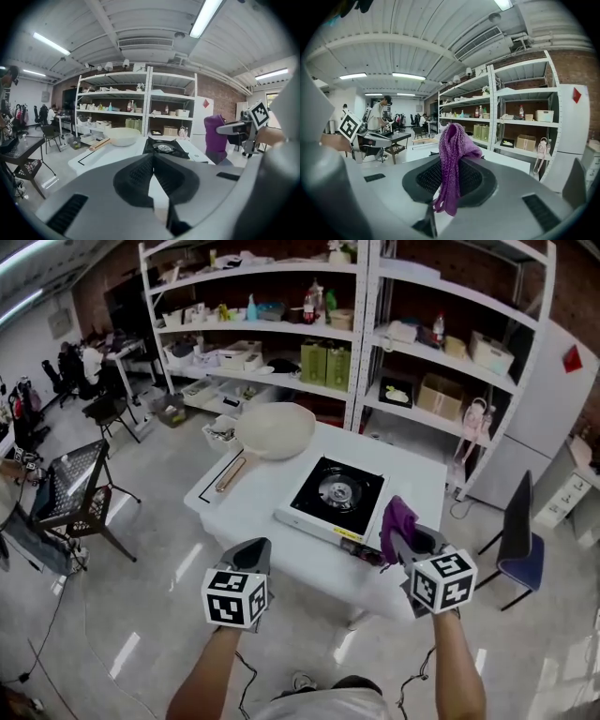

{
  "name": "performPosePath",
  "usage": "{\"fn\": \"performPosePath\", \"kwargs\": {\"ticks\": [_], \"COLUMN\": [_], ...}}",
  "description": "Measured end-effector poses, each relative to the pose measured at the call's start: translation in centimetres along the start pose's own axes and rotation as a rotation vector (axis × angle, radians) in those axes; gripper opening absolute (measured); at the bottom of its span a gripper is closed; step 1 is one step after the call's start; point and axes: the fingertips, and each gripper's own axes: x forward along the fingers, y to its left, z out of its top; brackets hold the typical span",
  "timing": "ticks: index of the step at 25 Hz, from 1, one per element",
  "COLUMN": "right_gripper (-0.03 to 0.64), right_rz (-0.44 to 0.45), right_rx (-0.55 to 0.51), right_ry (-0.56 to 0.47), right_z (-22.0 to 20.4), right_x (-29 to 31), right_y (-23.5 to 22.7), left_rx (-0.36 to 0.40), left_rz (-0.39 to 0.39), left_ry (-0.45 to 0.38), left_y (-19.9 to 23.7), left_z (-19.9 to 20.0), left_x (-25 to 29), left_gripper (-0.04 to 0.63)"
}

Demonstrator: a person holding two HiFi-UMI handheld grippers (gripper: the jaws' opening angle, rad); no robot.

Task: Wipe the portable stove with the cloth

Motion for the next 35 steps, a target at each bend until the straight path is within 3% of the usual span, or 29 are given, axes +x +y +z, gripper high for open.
{"fn": "performPosePath", "kwargs": {"ticks": [12, 29, 35], "right_gripper": [0.063, 0.063, 0.063], "right_rz": [-0.099, -0.165, -0.118], "right_rx": [-0.062, -0.139, -0.295], "right_ry": [0.094, 0.282, 0.411], "right_z": [0.7, -0.6, -2.2], "right_x": [6.1, 15.9, 18.6], "right_y": [-7.6, -19.5, -21.1], "left_rx": [0.037, 0.078, 0.111], "left_rz": [-0.077, -0.161, -0.202], "left_ry": [0.013, 0.051, 0.074], "left_y": [2.1, 5.4, 4.6], "left_z": [1.8, 6.4, 7.4], "left_x": [6.6, 22.3, 26.3], "left_gripper": [0.005, 0.005, 0.006]}}
